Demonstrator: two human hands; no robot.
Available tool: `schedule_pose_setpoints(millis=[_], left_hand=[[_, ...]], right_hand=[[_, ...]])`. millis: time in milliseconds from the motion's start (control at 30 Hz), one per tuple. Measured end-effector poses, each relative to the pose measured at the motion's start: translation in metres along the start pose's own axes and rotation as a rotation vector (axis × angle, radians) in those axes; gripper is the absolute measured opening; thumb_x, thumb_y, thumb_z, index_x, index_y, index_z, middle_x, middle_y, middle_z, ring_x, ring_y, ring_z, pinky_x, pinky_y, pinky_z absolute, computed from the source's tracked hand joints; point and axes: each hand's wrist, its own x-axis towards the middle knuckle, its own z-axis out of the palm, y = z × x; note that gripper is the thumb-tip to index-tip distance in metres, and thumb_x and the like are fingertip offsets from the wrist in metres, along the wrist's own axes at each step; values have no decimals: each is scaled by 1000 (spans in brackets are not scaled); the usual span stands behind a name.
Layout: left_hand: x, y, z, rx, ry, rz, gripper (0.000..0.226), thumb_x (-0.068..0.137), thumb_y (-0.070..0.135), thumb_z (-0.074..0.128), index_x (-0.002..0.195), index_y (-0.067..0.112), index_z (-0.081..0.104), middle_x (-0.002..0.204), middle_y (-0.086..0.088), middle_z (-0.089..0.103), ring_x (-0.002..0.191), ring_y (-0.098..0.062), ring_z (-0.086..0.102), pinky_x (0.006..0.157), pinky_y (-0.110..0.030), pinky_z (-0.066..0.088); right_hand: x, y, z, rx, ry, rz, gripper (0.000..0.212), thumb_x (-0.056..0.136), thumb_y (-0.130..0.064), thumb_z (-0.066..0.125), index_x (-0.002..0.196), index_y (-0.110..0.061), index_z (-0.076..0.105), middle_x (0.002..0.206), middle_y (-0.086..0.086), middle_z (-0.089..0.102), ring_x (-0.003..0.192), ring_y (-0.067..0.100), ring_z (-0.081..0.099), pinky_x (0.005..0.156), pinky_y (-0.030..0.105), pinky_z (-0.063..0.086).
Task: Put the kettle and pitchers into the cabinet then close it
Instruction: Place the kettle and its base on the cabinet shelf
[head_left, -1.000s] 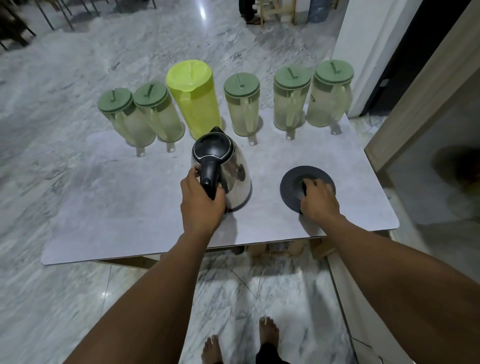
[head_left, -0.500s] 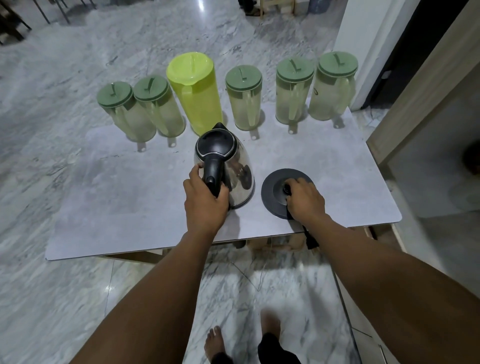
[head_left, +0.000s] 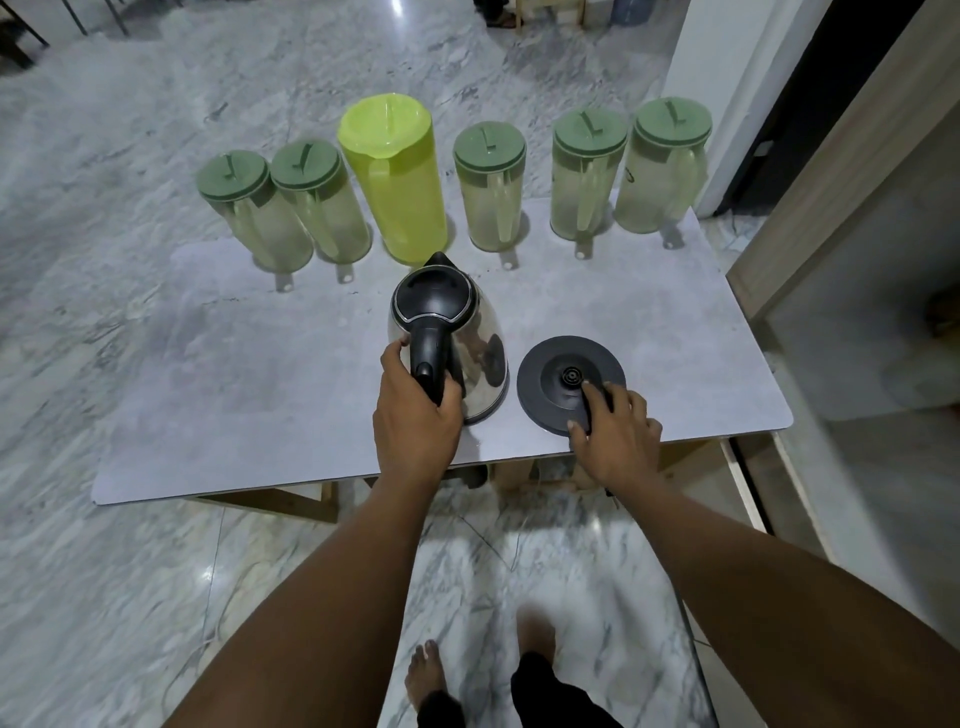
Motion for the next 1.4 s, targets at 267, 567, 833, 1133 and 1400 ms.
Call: schedule_pose_setpoints(millis=[267, 567, 833, 1133, 1400], left_hand=[[-3, -2, -4, 63, -2, -12, 55, 91, 34, 60, 138, 26, 32, 114, -7, 67, 90, -29, 65, 74, -34, 44], [-4, -3, -9, 182, -17, -18, 52, 93, 39, 58, 137, 23, 34, 110, -8, 70, 89, -32, 68, 78, -43, 55], [-8, -2, -8, 226, -5, -39, 46, 94, 40, 55, 130, 18, 38, 102, -9, 71, 84, -33, 65, 69, -36, 45], [-12, -1, -8, 241, -6, -52, 40, 93, 42, 56, 119, 15, 41, 98, -10, 69, 74, -29, 57, 65, -36, 42], [-15, -1, -11, 260, -7, -66, 35, 91, 45, 56, 105, 13, 48, 84, -5, 61, 72, -28, 53, 64, -36, 40]], right_hand=[[-32, 14, 11, -80, 102, -83, 47, 90, -35, 56, 134, -16, 57, 141, 7, 54, 126, 32, 48, 93, 47, 42], [-7, 13, -5, 2, 116, -42, 47, 88, -45, 55, 128, -20, 57, 136, 8, 52, 127, 31, 43, 97, 48, 38], [36, 7, -30, 68, -143, -114, 51, 93, -27, 49, 143, -22, 41, 144, 5, 45, 128, 36, 42, 94, 48, 43], [-15, 8, -9, 156, 152, 89, 61, 87, -42, 63, 141, -23, 42, 145, 6, 41, 133, 31, 39, 99, 50, 41], [-22, -5, 22, 1355, -105, 1075, 66, 77, -44, 79, 124, -2, 58, 90, 13, 70, 59, 20, 66, 47, 29, 49]])
